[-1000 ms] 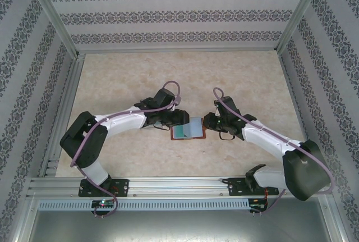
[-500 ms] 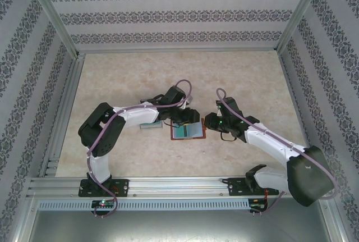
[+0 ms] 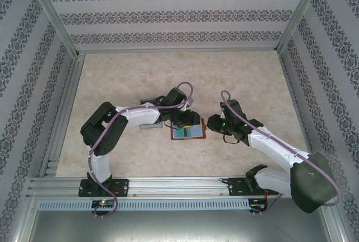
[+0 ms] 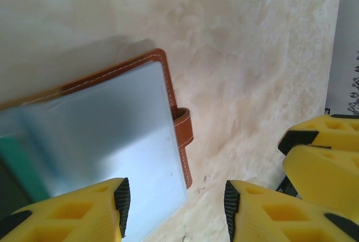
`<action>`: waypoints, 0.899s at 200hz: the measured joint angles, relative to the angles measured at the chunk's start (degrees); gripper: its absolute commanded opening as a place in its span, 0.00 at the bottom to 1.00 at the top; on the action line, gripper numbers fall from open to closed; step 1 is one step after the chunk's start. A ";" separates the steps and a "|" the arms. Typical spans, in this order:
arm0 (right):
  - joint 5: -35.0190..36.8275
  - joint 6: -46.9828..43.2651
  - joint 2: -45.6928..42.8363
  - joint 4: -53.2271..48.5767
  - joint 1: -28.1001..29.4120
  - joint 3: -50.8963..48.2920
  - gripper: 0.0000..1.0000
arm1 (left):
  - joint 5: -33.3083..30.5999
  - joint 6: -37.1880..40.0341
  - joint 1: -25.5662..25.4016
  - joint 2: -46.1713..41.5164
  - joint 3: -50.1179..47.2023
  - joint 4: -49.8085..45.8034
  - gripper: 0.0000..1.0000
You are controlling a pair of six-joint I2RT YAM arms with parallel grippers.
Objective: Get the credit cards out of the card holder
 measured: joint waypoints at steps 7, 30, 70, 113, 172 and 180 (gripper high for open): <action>-0.37 0.00 0.28 0.26 0.02 0.07 0.26 | -0.48 0.02 0.42 -1.33 -0.83 -0.37 0.47; -1.64 -0.07 2.89 1.05 0.90 1.29 0.24 | -2.82 0.13 2.03 -6.91 -3.30 -1.44 0.38; -4.55 -0.26 10.01 3.34 5.31 6.56 0.20 | -6.60 0.24 3.48 -12.85 -8.00 -3.32 0.06; -9.16 -0.44 18.82 5.44 7.91 11.52 0.17 | -8.90 0.39 3.48 -11.58 -10.88 -5.86 0.02; -12.66 -0.20 26.25 5.49 7.91 13.42 0.17 | -9.53 0.44 3.48 -9.14 -10.93 -6.49 0.03; -12.87 -0.17 26.60 5.49 7.91 13.51 0.17 | -9.53 0.44 3.48 -8.85 -10.93 -6.49 0.03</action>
